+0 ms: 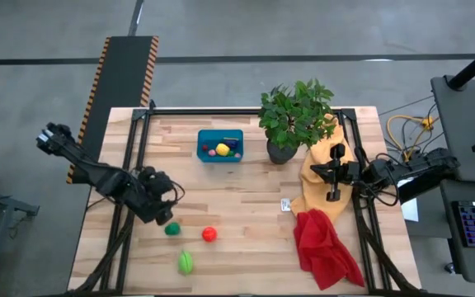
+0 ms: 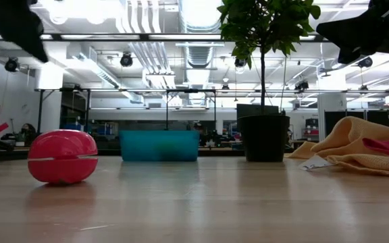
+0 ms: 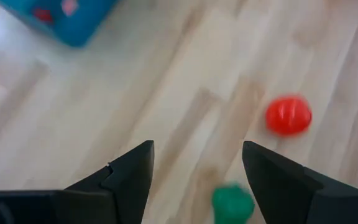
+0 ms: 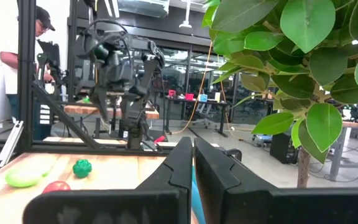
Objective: Pick and placing Produce into tupperware
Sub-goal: Put the bell pepper into the bin
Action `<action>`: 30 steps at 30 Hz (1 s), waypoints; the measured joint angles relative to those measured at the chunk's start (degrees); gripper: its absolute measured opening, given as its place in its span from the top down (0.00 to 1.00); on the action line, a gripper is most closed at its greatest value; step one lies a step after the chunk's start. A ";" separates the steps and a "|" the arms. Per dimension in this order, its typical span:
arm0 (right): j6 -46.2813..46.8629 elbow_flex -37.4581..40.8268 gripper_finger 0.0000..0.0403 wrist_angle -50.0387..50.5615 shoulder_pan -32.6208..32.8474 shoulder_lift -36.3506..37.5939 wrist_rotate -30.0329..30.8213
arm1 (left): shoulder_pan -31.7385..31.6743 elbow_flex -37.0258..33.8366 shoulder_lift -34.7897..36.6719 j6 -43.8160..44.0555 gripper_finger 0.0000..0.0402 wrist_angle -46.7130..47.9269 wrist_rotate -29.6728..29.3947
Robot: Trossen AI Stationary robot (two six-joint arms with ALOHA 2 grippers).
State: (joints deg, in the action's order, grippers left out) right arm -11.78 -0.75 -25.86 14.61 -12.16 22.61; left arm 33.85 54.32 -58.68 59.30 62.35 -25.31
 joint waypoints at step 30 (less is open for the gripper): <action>7.09 0.00 0.98 1.77 0.01 0.01 -0.09 | -12.51 3.54 -16.71 1.77 0.27 1.08 39.86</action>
State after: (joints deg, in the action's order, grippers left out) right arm -4.69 -0.75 -24.08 14.61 -12.15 22.52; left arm 21.33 57.86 -75.39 61.06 63.43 14.55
